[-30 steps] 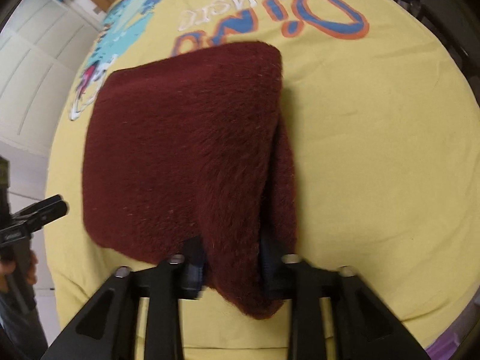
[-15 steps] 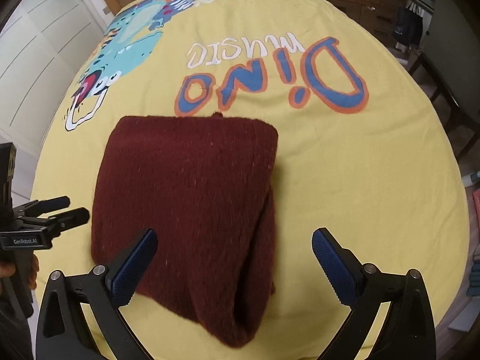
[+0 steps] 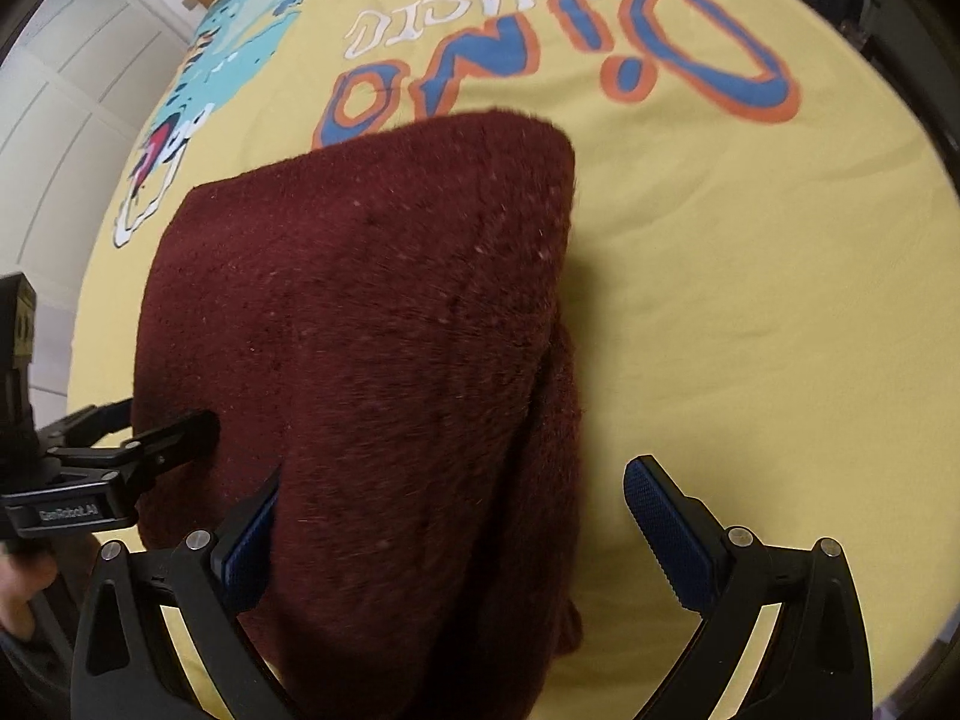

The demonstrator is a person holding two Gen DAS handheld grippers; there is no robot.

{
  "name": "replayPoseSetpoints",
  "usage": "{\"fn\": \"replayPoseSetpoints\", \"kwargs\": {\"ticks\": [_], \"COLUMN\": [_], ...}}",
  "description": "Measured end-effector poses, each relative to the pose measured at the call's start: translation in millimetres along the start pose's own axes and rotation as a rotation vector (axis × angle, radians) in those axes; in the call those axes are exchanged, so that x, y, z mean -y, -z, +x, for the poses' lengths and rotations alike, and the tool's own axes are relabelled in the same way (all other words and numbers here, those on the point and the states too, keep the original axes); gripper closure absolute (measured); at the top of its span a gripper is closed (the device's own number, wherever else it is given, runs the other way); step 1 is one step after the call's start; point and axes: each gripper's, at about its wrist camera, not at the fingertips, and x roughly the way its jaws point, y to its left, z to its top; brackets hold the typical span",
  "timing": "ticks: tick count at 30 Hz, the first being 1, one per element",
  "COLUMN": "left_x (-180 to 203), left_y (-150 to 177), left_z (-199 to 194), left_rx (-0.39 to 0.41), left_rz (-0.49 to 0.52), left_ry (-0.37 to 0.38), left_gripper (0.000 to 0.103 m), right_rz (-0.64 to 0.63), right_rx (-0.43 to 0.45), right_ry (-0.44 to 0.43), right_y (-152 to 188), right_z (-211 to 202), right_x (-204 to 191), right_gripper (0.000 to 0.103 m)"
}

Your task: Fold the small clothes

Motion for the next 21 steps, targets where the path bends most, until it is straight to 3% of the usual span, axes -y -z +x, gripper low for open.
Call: {"fn": "replayPoseSetpoints", "kwargs": {"ticks": [9, 12, 17, 21], "left_x": [-4.1, -0.1, 1.7, 7.2], "left_y": [10.0, 9.9, 10.1, 9.3], "left_z": [9.1, 8.7, 8.7, 1.9], "left_rx": [0.026, 0.038, 0.027, 0.037], "left_rz": [0.043, 0.073, 0.074, 0.108], "left_ry": [-0.003, -0.015, 0.045, 0.064], "left_gripper": [0.000, 0.001, 0.018, 0.041], "right_rz": [0.009, 0.025, 0.025, 0.051], "right_rx": [-0.027, -0.037, -0.011, 0.022], "right_ry": [-0.070, -0.136, -0.143, -0.138], "right_y": [-0.2, -0.7, 1.3, 4.9], "right_z": [24.4, 26.8, 22.1, 9.6], "right_x": [-2.6, -4.7, -12.2, -21.5], "right_gripper": [0.001, 0.022, 0.040, 0.053]}}
